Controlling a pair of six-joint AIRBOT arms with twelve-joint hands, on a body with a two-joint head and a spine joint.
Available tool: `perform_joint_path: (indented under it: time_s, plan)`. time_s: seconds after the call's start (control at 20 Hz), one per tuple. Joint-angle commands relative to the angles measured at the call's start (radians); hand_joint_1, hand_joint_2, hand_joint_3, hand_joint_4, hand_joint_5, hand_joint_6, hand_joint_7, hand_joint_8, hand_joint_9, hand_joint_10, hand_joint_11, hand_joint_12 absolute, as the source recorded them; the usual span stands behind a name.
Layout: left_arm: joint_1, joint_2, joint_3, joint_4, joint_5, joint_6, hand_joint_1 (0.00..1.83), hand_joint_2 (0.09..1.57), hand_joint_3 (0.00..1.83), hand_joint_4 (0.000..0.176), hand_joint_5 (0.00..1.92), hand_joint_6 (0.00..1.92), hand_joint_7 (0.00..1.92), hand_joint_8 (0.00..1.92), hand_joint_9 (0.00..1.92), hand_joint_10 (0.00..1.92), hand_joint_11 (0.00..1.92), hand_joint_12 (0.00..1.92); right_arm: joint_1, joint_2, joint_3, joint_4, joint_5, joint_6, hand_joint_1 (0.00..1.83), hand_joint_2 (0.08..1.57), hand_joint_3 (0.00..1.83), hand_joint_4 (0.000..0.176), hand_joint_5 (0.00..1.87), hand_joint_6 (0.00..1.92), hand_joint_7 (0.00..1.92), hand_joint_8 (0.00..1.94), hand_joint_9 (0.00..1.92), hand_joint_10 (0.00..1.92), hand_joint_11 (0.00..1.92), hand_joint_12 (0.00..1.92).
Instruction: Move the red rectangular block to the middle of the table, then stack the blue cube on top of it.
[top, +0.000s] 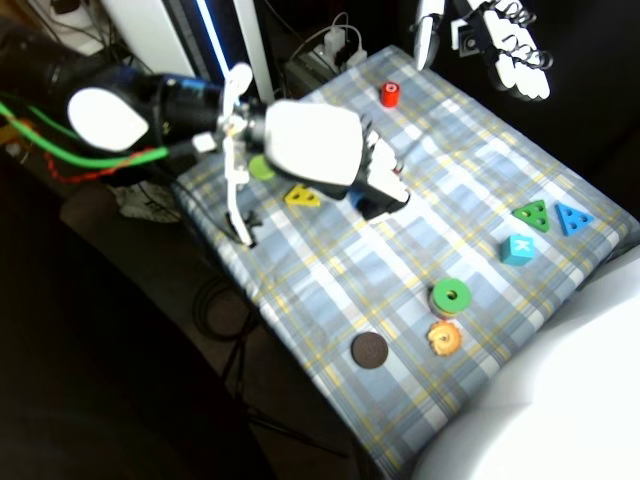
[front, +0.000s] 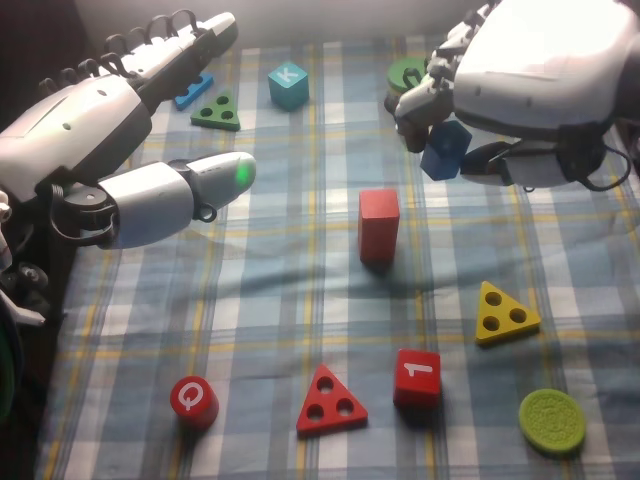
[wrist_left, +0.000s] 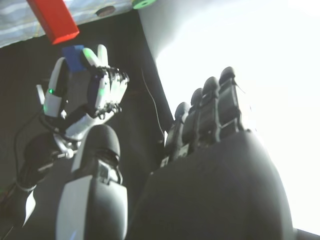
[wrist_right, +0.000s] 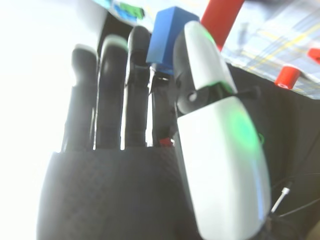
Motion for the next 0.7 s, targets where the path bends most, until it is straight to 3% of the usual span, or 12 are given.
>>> perform_joint_path:
  time_s: [0.0,0.05,0.1,0.15,0.2,0.25,0.3,0.35,0.4,0.5,0.6,0.65]
  plan:
    - [-0.005,0.005,-0.002,0.021,-0.126,-0.006,0.42,1.25,0.0,0.049,0.0,0.0,0.0,0.0,0.0,0.0,0.0,0.0,0.022,-0.004,-0.006,-0.008,0.092,0.003,1.24,1.15,0.0,0.0,0.97,0.8,0.89,1.49,0.75,1.89,0.68,1.92]
    - [-0.003,0.005,-0.002,0.02,-0.128,-0.007,0.44,1.25,0.0,0.04,0.0,0.0,0.0,0.0,0.0,0.0,0.0,0.0,0.026,-0.008,-0.007,-0.02,0.091,0.006,1.25,1.15,0.0,0.0,0.97,0.76,0.89,1.45,0.75,1.88,0.59,1.92]
    - [-0.002,0.005,-0.003,0.019,-0.129,-0.008,0.46,1.24,0.0,0.036,0.0,0.0,0.0,0.0,0.0,0.0,0.0,0.0,0.031,-0.012,-0.009,-0.034,0.09,0.009,1.17,1.13,0.0,0.0,0.96,0.97,0.92,1.57,0.72,1.91,0.39,1.92]
    - [-0.001,0.005,-0.003,0.019,-0.129,-0.01,0.46,1.24,0.0,0.035,0.0,0.0,0.0,0.0,0.0,0.0,0.0,0.0,0.037,-0.015,-0.01,-0.048,0.087,0.012,1.22,1.17,0.01,0.0,0.88,0.93,0.87,1.51,0.65,1.86,0.2,1.92]
    - [0.0,0.006,-0.003,0.018,-0.131,-0.012,0.45,1.24,0.0,0.027,0.0,0.0,0.0,0.0,0.0,0.0,0.0,0.0,0.044,-0.021,-0.01,-0.064,0.083,0.019,1.16,1.16,0.0,0.0,0.9,1.06,0.86,1.66,0.64,1.89,0.18,1.92]
    - [0.002,0.007,-0.004,0.016,-0.136,-0.014,0.42,1.24,0.0,0.027,0.0,0.0,0.0,0.0,0.0,0.0,0.0,0.0,0.049,-0.025,-0.01,-0.074,0.081,0.022,1.14,1.15,0.0,0.0,0.9,1.1,0.83,1.77,0.66,1.92,0.29,1.92]
    - [0.005,0.009,-0.005,0.014,-0.142,-0.017,0.42,1.24,0.0,0.028,0.0,0.0,0.0,0.0,0.0,0.0,0.0,0.0,0.055,-0.031,-0.009,-0.084,0.078,0.024,1.13,1.17,0.0,0.0,0.88,1.14,0.79,1.76,0.65,1.92,0.34,1.92]
    - [0.007,0.009,-0.005,0.012,-0.145,-0.019,0.41,1.25,0.0,0.025,0.0,0.0,0.0,0.0,0.0,0.0,0.0,0.0,0.058,-0.034,-0.009,-0.088,0.077,0.024,1.21,1.19,0.0,0.0,0.85,1.01,0.83,1.56,0.64,1.86,0.39,1.92]
    - [0.008,0.009,-0.005,0.009,-0.147,-0.021,0.41,1.25,0.0,0.025,0.0,0.0,0.0,0.0,0.0,0.0,0.0,0.0,0.06,-0.036,-0.009,-0.091,0.076,0.024,1.21,1.19,0.0,0.0,0.85,1.01,0.83,1.56,0.64,1.86,0.39,1.92]
    - [0.011,0.009,-0.005,0.006,-0.151,-0.023,0.41,1.25,0.0,0.034,0.0,0.0,0.0,0.0,0.0,0.0,0.0,0.0,0.064,-0.039,-0.009,-0.096,0.075,0.024,1.2,1.18,0.0,0.0,0.84,1.05,0.89,1.35,0.57,1.59,0.35,1.92]
    - [0.012,0.009,-0.005,0.005,-0.153,-0.024,0.43,1.25,0.0,0.028,0.0,0.0,0.0,0.0,0.0,0.0,0.0,0.0,0.068,-0.042,-0.011,-0.099,0.076,0.024,1.22,1.18,0.0,0.0,0.84,1.02,0.9,1.35,0.59,1.58,0.33,1.92]
    - [0.012,0.01,-0.005,0.005,-0.155,-0.025,0.41,1.25,0.0,0.038,0.0,0.0,0.0,0.0,0.0,0.0,0.0,0.0,0.069,-0.043,-0.011,-0.1,0.076,0.024,1.18,1.19,0.0,0.002,0.83,1.19,0.84,1.27,0.44,1.14,0.06,1.87]
